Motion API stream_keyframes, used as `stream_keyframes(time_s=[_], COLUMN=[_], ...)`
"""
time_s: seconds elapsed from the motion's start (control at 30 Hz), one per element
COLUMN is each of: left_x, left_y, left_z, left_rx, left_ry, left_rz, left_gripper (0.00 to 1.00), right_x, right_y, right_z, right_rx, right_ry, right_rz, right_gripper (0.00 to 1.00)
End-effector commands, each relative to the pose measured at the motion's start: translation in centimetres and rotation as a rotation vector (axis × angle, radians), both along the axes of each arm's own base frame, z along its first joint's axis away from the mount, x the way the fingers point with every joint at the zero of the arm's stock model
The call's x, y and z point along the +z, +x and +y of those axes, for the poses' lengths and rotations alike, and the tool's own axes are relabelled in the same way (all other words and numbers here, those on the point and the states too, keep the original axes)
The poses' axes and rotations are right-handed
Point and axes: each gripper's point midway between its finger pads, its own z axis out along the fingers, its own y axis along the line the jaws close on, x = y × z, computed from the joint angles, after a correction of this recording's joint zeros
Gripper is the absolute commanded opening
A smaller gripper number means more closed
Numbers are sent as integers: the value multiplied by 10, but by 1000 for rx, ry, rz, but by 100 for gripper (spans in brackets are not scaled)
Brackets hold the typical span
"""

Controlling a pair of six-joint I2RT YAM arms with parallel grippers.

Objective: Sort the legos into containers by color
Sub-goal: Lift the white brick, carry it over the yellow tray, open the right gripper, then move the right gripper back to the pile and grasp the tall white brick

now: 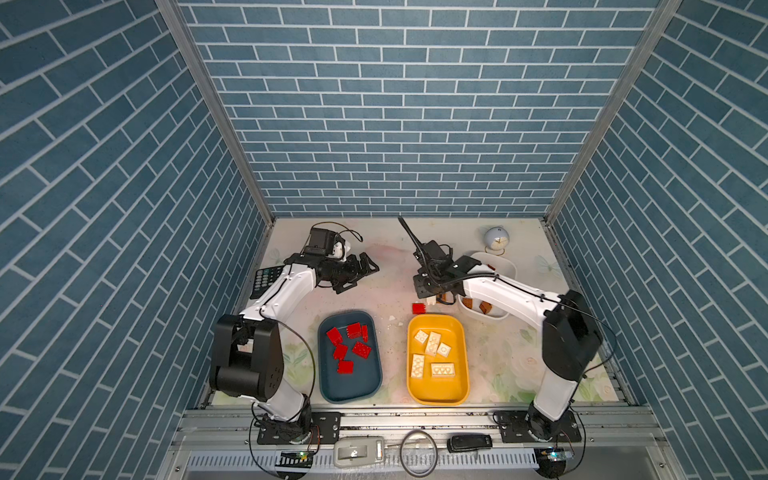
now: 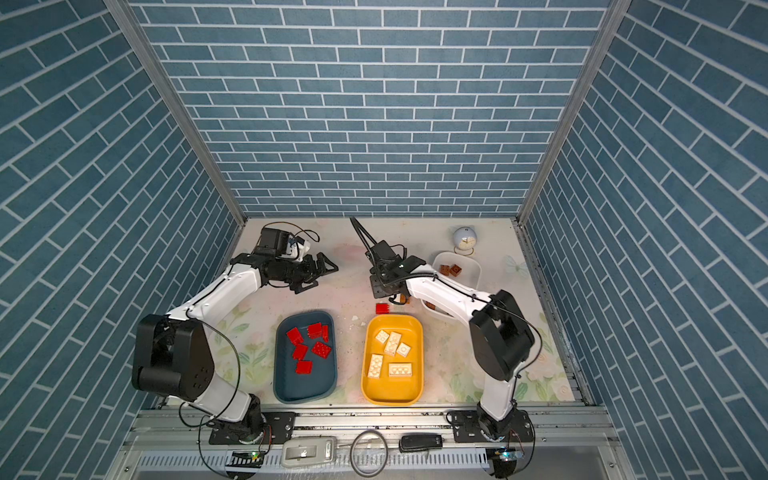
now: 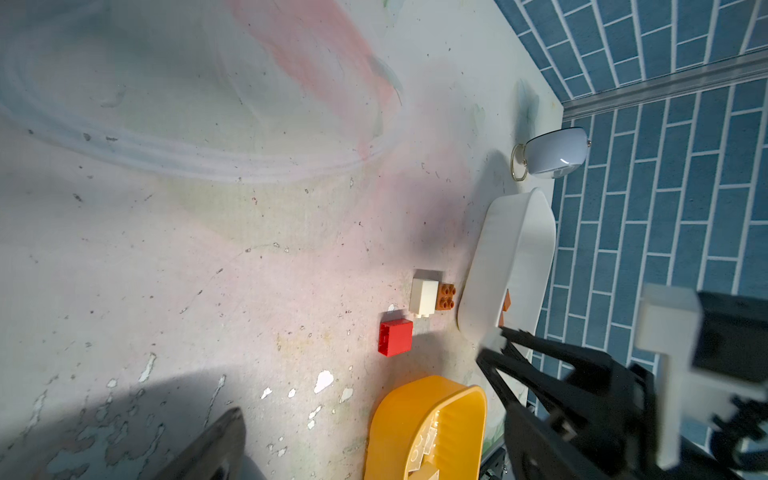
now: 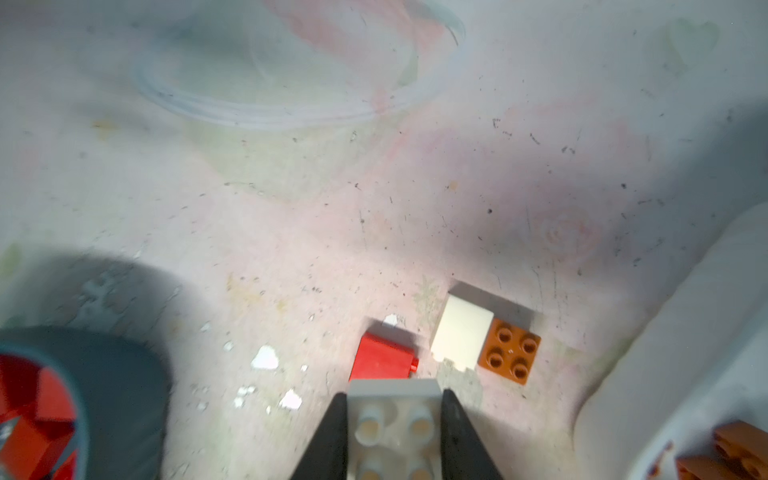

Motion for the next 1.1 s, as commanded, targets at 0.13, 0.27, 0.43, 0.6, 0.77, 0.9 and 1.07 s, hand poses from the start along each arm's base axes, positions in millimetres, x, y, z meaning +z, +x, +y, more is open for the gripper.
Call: stream_keyframes(time_s=[0.13, 0.27, 0.43, 0.6, 0.77, 0.9, 1.07], left_x=[18, 17, 15, 16, 13, 11, 11], left_y=[-6, -9, -9, -10, -11, -10, -12], left_z=[-18, -24, -28, -27, -26, -26, -25], left_rx=[-18, -25, -30, -34, -32, -32, -41], left_ry=[-56, -63, -65, -57, -54, -52, -39], left_rz=[-43, -41, -33, -33, -28, -27, -29], left_gripper=[98, 98, 98, 98, 98, 98, 98], right_x=[6, -4, -20, -14, 2, 2, -11], right_y=[-79, -99, -103, -96, -71, -41, -15], right_z=[-40, -65, -69, -64, -61, -52, -30], right_rx=[198, 180, 167, 153, 73, -38, -93], right_ry=[16, -20, -34, -15, 33, 85, 127], right_rz=[94, 129, 154, 141, 132, 148, 205], right_gripper=[18, 21, 31, 55, 57, 56, 56])
